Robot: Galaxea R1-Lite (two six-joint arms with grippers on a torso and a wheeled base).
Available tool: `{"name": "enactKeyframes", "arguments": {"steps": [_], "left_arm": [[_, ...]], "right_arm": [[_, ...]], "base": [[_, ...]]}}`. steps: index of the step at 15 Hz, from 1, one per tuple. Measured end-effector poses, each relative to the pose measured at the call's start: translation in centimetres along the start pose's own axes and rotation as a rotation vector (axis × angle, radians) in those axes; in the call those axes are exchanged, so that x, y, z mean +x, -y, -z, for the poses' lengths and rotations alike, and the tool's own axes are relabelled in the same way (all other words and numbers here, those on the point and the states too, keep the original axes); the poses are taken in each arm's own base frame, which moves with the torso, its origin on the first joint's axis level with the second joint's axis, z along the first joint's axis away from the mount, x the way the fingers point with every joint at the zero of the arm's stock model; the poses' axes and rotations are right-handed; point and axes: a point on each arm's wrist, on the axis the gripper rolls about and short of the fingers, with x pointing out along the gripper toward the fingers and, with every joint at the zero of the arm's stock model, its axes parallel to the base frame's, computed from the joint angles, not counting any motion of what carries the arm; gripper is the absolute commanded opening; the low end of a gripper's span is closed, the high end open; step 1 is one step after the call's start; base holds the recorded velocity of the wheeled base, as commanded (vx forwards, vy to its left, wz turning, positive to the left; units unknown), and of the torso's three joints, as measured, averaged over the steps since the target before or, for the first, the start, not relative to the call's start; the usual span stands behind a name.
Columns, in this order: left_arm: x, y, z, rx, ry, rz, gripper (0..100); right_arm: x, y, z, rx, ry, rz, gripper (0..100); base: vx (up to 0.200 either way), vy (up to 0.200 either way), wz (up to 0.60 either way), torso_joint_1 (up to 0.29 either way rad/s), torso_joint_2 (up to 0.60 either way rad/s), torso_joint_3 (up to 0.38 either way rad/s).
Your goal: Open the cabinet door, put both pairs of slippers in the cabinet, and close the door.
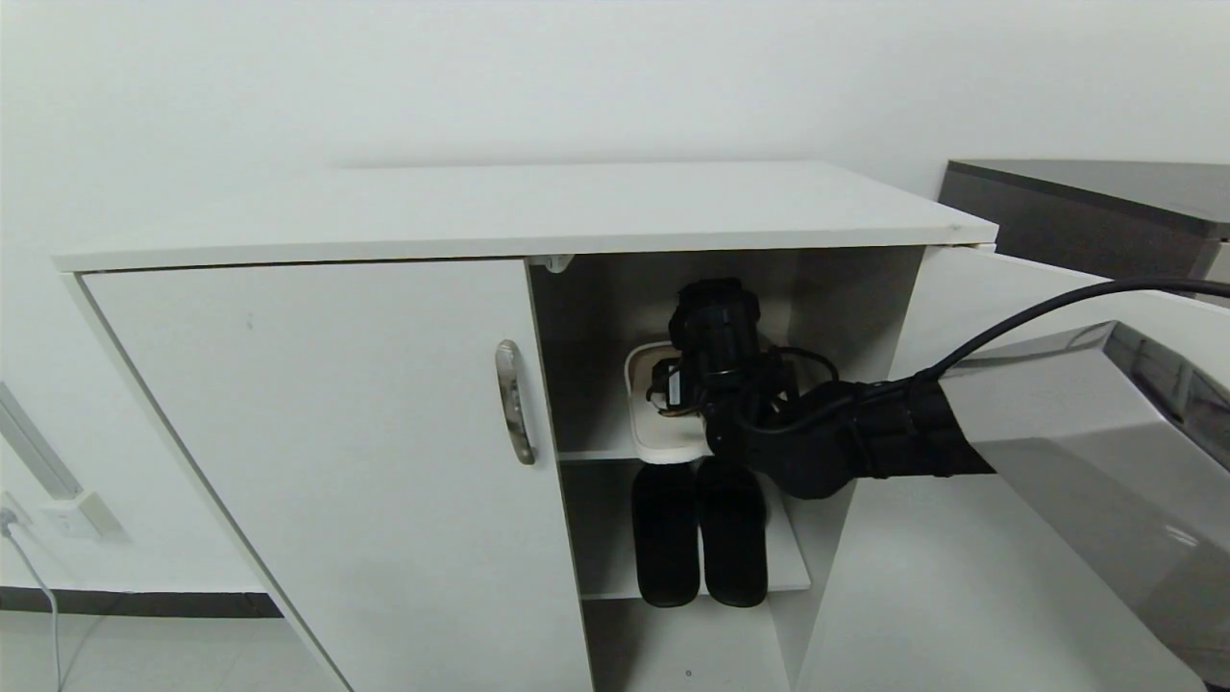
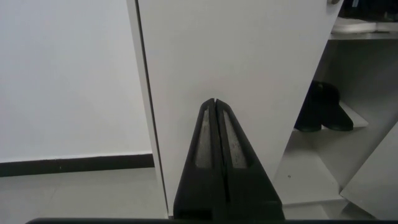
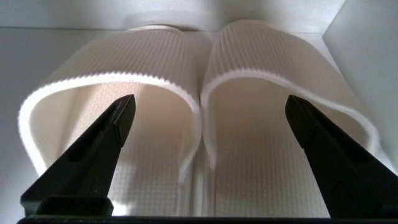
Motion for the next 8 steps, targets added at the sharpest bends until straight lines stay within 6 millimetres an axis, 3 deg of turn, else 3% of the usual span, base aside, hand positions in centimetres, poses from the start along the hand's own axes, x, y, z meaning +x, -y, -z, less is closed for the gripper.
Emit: {"name": "enactKeyframes", "arguments": {"steps": [8], "left_arm": [[0.0, 0.0, 0.0, 0.001, 0.0, 0.0, 0]], "right_arm": [[-6.9, 1.2, -0.7, -0.043, -0.037, -0.067, 100]], "base": [[0.0, 0.0, 0.0, 0.0, 0.0, 0.0]]}}
